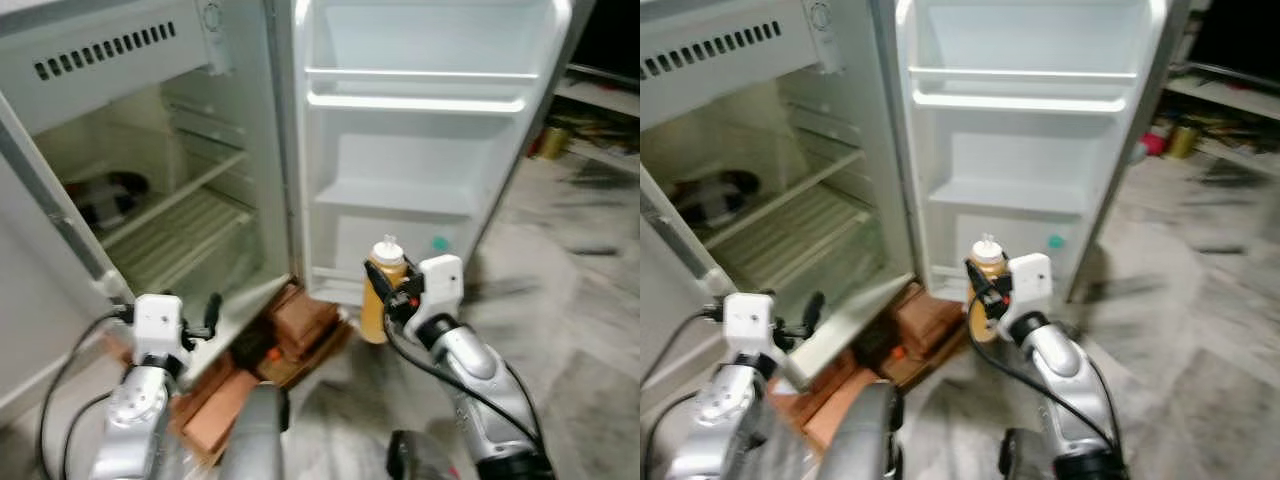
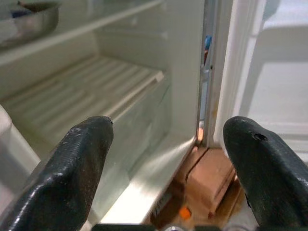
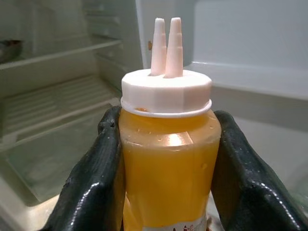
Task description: Restocking fridge
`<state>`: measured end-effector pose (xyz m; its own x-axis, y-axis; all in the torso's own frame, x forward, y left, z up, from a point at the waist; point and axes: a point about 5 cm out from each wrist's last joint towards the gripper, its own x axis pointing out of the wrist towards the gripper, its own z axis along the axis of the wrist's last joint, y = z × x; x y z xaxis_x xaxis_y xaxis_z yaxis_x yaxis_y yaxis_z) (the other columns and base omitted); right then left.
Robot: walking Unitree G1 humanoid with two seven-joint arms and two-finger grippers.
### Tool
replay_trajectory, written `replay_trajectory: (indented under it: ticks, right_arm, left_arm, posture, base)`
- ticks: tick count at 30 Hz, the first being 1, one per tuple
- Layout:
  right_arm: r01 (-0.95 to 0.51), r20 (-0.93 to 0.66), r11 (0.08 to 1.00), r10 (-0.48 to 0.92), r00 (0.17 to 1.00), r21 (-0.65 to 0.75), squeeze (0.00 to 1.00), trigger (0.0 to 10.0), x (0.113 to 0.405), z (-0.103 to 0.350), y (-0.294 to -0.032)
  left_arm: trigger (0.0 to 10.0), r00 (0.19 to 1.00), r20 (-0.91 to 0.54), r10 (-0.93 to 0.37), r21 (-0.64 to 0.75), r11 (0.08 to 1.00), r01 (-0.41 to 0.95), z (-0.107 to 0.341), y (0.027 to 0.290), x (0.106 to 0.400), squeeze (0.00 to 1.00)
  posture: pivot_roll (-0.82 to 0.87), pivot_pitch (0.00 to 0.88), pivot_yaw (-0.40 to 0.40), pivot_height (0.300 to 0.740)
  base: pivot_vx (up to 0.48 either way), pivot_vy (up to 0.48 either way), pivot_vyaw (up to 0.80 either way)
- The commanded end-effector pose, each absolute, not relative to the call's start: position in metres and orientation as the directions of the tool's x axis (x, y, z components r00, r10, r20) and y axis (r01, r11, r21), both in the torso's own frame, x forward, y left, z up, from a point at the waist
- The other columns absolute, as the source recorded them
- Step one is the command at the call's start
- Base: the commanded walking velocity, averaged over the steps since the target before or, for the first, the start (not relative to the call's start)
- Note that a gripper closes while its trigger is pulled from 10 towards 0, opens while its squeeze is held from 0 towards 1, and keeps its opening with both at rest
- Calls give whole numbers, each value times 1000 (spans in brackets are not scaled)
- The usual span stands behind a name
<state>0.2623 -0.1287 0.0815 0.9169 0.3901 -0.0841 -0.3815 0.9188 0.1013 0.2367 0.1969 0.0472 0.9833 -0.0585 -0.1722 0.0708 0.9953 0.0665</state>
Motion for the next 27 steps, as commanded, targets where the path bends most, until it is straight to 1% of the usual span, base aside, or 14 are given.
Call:
replay_trajectory:
  ticks: [1,11,12,13,14,19,27]
  right_arm:
    - [-373,-52,924,378,925,81,0,10000,266,91,-133]
    - [-373,-52,924,378,925,81,0,10000,266,91,-133]
    - [-360,-20,933,360,933,33,0,10000,272,96,-135]
    - [-360,-20,933,360,933,33,0,10000,272,96,-135]
    - [-342,24,939,342,939,-29,0,10000,278,104,-138]
    - [-335,43,940,338,940,-68,0,10000,281,108,-141]
    - [-338,62,937,344,937,-84,0,10000,285,111,-139]
  left_arm:
    - [10000,988,-136,-73,69,994,83,55,192,243,0]
    - [10000,988,-136,-73,69,994,83,55,192,243,0]
    - [10000,987,-137,-83,70,993,93,55,190,243,0]
    - [10000,987,-137,-83,70,993,93,55,190,243,0]
    - [10000,986,-138,-98,71,992,108,54,187,244,0]
    - [10000,985,-138,-104,71,991,114,54,186,244,0]
    - [10000,985,-135,-108,69,991,118,55,185,246,0]
  posture:
    - [48,0,30,647]
    - [48,0,30,647]
    - [53,0,28,647]
    - [53,0,28,647]
    - [51,0,28,647]
    - [50,0,28,647]
    - [48,0,28,647]
  base:
    - [0,0,0]
    - [0,0,0]
    - [0,0,0]
    - [0,0,0]
    - [0,0,0]
    - [0,0,0]
    - [256,0,0]
